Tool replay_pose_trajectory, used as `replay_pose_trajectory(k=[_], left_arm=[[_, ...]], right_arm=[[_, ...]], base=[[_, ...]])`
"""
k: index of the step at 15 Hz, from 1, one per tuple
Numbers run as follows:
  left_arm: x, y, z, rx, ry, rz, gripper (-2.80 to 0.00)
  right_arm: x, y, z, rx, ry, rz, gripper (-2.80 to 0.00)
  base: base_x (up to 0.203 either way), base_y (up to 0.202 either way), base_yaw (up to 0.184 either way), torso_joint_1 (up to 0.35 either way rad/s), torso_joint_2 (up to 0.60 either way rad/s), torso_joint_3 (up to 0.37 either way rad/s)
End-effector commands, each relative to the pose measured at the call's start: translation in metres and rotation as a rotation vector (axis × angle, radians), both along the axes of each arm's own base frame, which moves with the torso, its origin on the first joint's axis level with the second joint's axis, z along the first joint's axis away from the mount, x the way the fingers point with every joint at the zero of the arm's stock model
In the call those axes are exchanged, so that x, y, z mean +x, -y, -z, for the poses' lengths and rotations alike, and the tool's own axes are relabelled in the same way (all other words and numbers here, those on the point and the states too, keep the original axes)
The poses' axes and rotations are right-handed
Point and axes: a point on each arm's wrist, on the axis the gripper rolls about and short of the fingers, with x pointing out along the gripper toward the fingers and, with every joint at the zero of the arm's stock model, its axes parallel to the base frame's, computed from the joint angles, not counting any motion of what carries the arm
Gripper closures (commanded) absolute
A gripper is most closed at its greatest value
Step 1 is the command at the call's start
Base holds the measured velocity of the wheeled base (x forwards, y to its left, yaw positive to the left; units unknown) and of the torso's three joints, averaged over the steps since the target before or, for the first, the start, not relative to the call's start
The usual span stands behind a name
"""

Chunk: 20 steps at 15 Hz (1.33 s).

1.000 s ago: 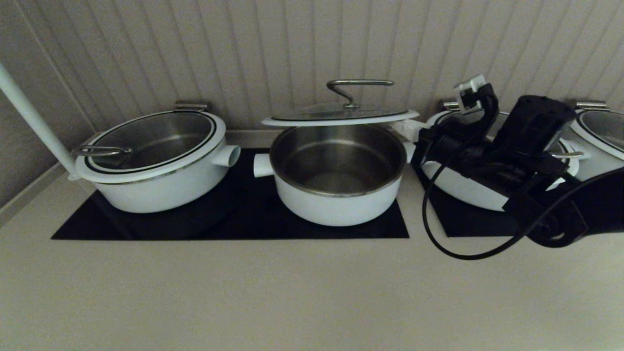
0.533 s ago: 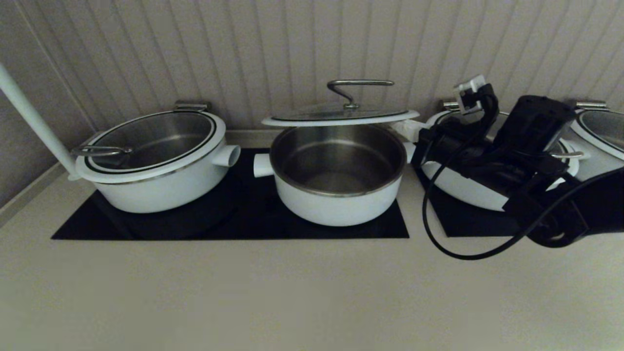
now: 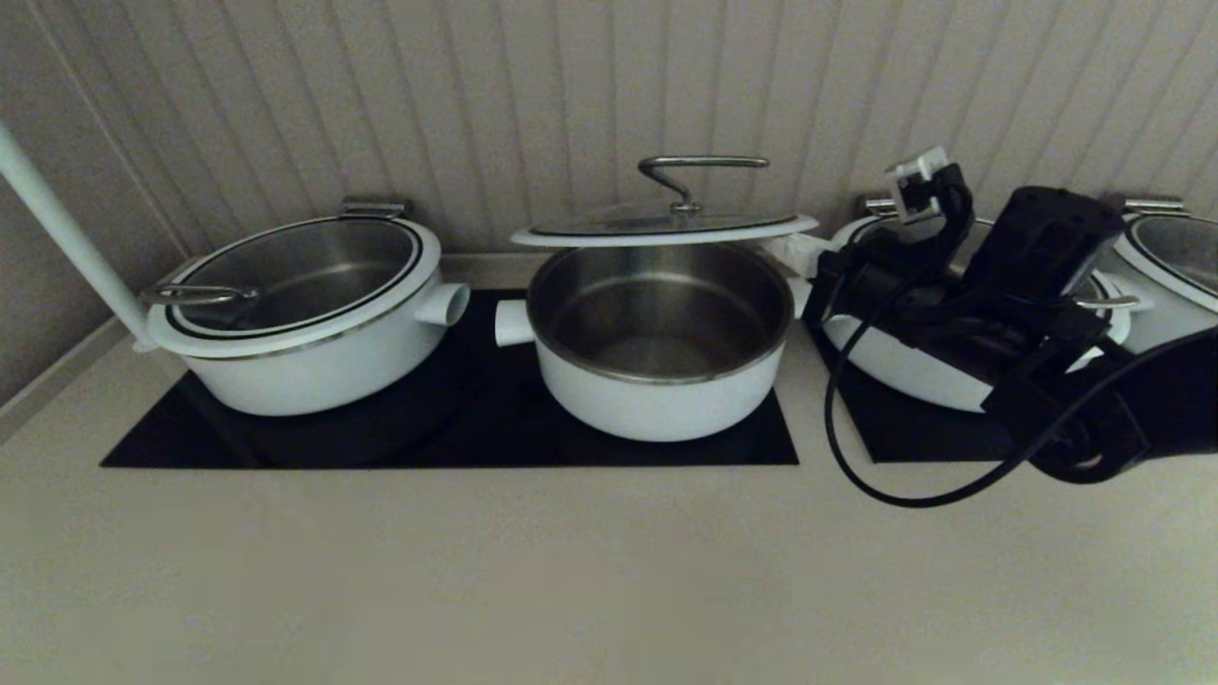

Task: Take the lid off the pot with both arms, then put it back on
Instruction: Open the pot lid completely

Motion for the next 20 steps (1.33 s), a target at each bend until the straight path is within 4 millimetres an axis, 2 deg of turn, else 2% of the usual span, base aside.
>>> replay_pose_trajectory(k=[1,4,6,20], left_arm=[[0.000,0.002,0.003,-0.034,-0.001,0.071,0.00],[0.004,0.004,0.008,-0.058,0.065,0.140,0.00],[0.002,0.004,0.013,-0.059,0.014,0.148,0.00],[0.002,0.004,0.013,-0.111,0.017,0.126,0.00]], right_arm=[[0.000,0.000,0.000,0.000,0.005,-0.004,0.00],[-0.001,0.000,-0.001,0.002,0.008,-0.003,0.00],[-0.002,0.000,-0.002,0.002,0.009,-0.003,0.00],[-0.005,0.001,-0.004,0.004,0.015,-0.004,0.00]], base=[[0.000,0.000,0.000,0.000,0.00,0.000],[0.000,0.000,0.000,0.000,0.00,0.000],[0.000,0.000,0.000,0.000,0.00,0.000],[0.000,0.000,0.000,0.000,0.00,0.000]])
